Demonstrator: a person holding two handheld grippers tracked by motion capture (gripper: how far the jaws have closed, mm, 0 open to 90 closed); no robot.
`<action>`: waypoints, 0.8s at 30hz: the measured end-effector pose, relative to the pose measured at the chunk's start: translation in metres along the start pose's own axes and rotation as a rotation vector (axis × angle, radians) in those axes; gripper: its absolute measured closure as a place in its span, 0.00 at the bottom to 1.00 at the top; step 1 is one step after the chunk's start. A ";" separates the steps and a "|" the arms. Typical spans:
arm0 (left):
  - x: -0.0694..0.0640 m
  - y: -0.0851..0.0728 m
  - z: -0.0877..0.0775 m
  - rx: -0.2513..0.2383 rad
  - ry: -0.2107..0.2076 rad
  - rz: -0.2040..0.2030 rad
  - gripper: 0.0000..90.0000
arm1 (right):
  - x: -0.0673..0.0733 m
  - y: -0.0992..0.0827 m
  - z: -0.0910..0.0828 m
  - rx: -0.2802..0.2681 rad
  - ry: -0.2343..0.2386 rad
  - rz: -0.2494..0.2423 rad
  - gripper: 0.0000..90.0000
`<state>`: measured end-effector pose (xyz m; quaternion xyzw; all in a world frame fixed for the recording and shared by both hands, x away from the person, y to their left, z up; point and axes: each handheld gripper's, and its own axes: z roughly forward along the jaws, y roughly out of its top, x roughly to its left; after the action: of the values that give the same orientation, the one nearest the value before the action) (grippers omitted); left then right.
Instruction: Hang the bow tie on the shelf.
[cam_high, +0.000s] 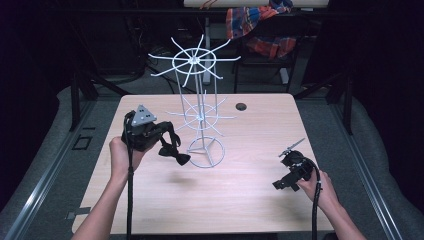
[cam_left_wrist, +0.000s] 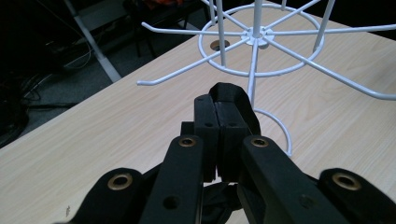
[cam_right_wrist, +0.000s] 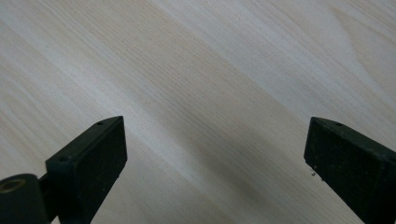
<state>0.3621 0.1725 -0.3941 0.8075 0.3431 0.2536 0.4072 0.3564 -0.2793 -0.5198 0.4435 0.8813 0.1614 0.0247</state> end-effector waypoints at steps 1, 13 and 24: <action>0.000 0.000 0.000 0.001 -0.002 0.001 0.99 | 0.000 0.000 0.000 0.005 0.003 -0.004 0.06; 0.005 -0.003 0.004 0.003 -0.055 -0.005 0.99 | 0.000 0.000 -0.002 0.013 -0.009 -0.016 0.06; 0.011 -0.011 0.012 0.006 -0.093 -0.047 0.99 | 0.000 0.000 -0.002 0.009 -0.009 -0.018 0.06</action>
<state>0.3737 0.1797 -0.4083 0.8114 0.3434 0.2054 0.4261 0.3560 -0.2795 -0.5180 0.4363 0.8858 0.1553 0.0284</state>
